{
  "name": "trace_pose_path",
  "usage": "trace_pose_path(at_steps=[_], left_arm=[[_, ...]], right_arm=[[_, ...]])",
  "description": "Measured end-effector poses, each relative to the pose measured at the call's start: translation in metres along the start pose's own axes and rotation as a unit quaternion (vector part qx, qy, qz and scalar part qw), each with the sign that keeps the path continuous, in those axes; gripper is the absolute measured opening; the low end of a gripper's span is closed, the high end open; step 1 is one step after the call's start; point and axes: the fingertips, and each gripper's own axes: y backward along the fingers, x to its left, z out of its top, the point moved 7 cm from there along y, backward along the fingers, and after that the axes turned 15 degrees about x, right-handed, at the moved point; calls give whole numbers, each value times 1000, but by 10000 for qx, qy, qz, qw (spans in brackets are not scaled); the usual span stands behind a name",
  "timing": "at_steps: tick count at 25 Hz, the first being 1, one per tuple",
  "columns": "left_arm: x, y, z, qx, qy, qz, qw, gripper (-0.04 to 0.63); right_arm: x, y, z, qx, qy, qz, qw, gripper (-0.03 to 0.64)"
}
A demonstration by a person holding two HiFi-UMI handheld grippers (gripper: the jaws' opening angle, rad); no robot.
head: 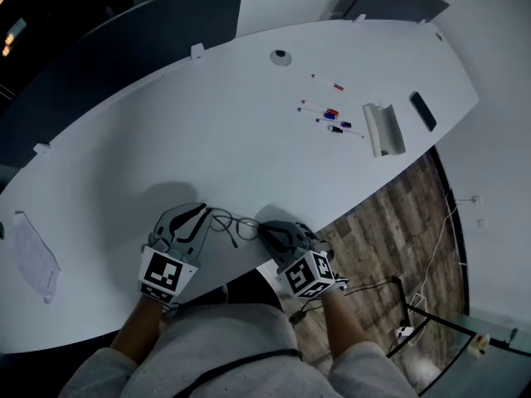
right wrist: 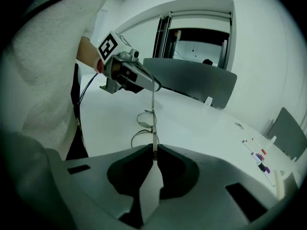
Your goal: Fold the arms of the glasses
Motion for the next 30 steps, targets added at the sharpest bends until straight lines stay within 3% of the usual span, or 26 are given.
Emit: trace_pose_path(at_steps=[2, 6, 11, 17, 23, 30], left_arm=[[-8, -6, 5, -17, -157, 45, 9999, 35], [-13, -13, 7, -4, -559, 489, 9972, 35], [-17, -25, 1, 335, -817, 577, 9944, 27], [-34, -41, -1, 581, -1506, 533, 9854, 23], [-35, -50, 0, 766, -1571, 625, 9826, 21], [-39, -59, -5, 919, -1697, 569, 9795, 21]], right_arm=[[-1, -1, 0, 4, 23, -1, 10000, 40], [-4, -1, -2, -23, -40, 4, 10000, 38], [-5, -2, -5, -50, 73, -63, 9999, 38], [-7, -4, -6, -115, 225, -60, 9997, 38], [-7, -4, -7, -273, 231, 14, 9994, 38], [-14, 2, -17, -563, -402, 36, 9976, 40]])
